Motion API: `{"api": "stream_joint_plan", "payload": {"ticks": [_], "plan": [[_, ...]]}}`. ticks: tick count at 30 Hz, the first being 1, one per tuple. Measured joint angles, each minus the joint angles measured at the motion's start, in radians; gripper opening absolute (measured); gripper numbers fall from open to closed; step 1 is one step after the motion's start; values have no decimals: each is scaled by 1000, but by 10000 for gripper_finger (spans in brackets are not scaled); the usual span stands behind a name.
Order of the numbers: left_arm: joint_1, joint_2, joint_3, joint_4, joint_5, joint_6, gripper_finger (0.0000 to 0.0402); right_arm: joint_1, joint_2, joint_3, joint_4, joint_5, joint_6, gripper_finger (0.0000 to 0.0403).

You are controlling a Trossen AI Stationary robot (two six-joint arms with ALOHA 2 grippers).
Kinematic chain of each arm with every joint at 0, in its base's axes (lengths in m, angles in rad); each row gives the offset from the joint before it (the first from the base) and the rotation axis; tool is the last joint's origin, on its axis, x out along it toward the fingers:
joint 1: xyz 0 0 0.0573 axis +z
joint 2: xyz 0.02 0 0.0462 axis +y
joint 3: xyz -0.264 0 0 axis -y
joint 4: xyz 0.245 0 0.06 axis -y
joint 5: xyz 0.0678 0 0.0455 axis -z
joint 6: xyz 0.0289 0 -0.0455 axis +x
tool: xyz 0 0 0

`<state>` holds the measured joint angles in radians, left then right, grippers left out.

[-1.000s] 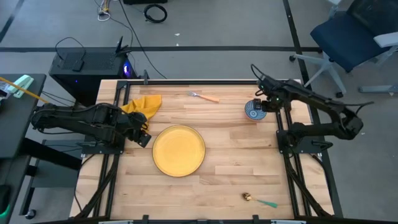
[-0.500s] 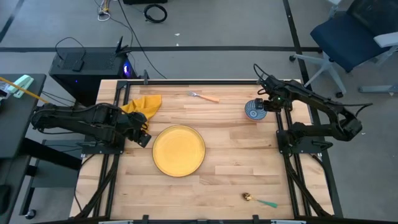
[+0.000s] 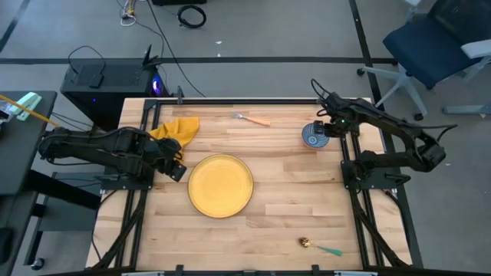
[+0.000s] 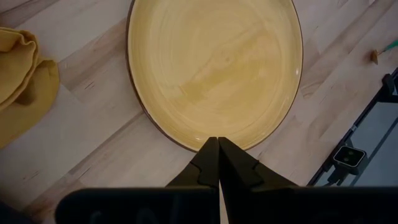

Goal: Set table place
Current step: Put the blue-patterned bowl on top of the yellow plate

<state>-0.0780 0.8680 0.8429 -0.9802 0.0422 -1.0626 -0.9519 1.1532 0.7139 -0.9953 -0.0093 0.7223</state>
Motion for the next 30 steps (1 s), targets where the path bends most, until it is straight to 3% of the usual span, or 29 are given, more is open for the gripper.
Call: {"api": "stream_joint_plan", "payload": {"ticks": [23, 30], "plan": [[0, 0, 0, 0, 0, 0, 9, 1, 152, 0, 66, 0, 0, 93], [0, 0, 0, 0, 0, 0, 9, 1, 181, 0, 67, 4, 0, 65]]}}
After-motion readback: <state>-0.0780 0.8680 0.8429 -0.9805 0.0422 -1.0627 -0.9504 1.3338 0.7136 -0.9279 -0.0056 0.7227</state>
